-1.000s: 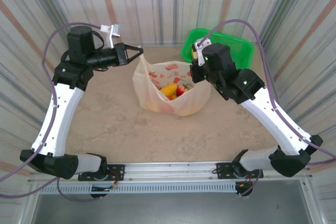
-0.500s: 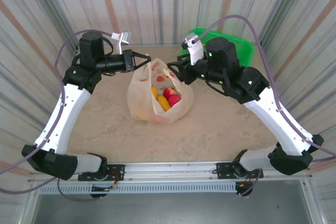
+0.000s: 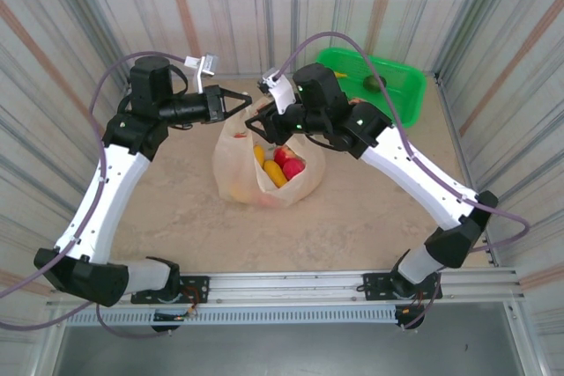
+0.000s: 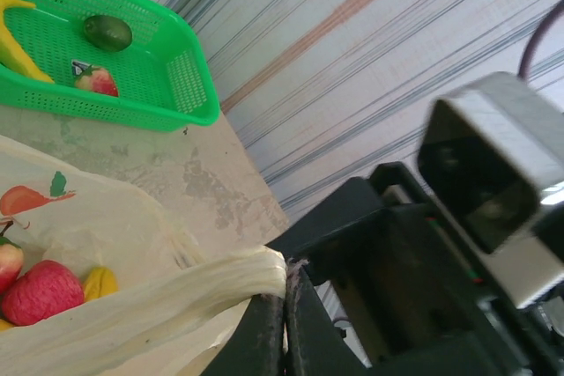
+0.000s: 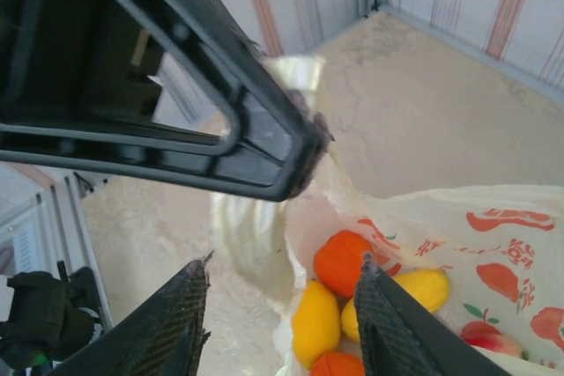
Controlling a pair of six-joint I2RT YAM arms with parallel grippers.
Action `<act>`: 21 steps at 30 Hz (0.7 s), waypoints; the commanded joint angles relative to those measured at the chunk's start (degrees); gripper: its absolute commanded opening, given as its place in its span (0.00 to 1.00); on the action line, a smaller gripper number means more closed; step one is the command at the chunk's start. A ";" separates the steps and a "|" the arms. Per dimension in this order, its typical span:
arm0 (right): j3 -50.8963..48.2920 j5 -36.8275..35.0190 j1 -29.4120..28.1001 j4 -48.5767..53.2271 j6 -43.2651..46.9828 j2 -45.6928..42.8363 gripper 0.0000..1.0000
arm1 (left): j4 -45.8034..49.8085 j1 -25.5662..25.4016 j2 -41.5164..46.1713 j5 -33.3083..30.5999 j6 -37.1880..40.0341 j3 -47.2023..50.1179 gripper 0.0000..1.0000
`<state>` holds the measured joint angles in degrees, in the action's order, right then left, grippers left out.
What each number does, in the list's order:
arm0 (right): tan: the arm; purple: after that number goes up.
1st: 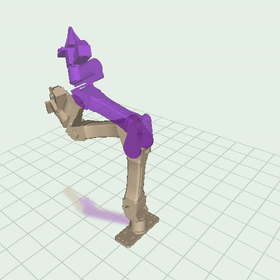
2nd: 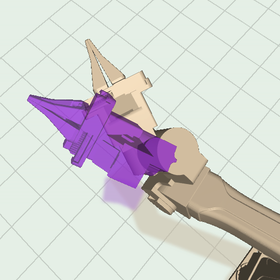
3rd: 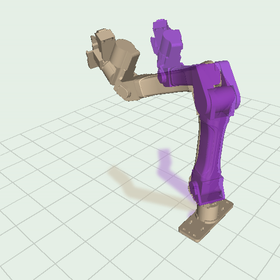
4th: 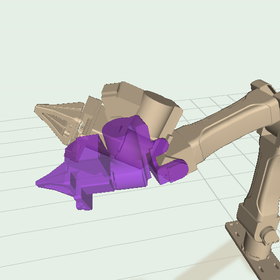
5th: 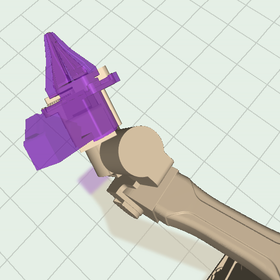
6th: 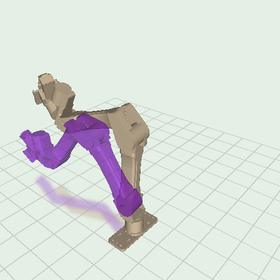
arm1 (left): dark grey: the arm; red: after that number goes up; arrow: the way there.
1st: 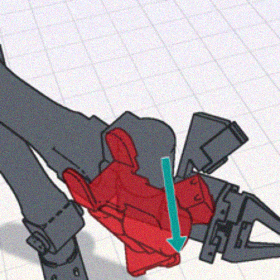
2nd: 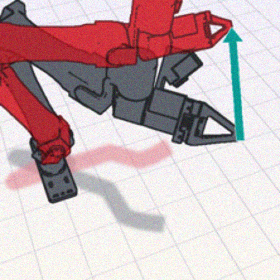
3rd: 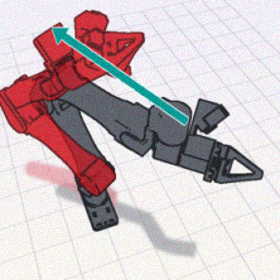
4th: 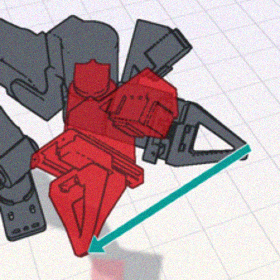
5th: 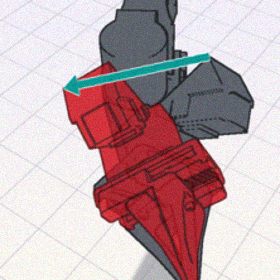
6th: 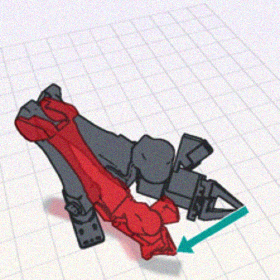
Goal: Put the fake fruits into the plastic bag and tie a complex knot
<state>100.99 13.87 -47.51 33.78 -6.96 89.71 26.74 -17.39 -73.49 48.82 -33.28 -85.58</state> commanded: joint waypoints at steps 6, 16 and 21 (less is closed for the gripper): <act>4.24 5.36 1.34 -2.89 -1.40 2.34 0.38 | -0.89 -0.47 1.46 -0.78 1.54 1.46 0.05; 7.12 7.25 3.14 -0.54 -1.92 3.41 0.00 | 1.11 -1.11 1.88 -2.55 4.62 0.00 0.25; 1.82 10.75 4.56 -2.18 -1.64 0.87 0.00 | 1.68 -0.28 6.08 -7.29 8.17 1.08 0.55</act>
<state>104.99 21.56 -43.92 32.91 -8.54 92.75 27.49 -17.74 -71.75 44.14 -28.69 -84.58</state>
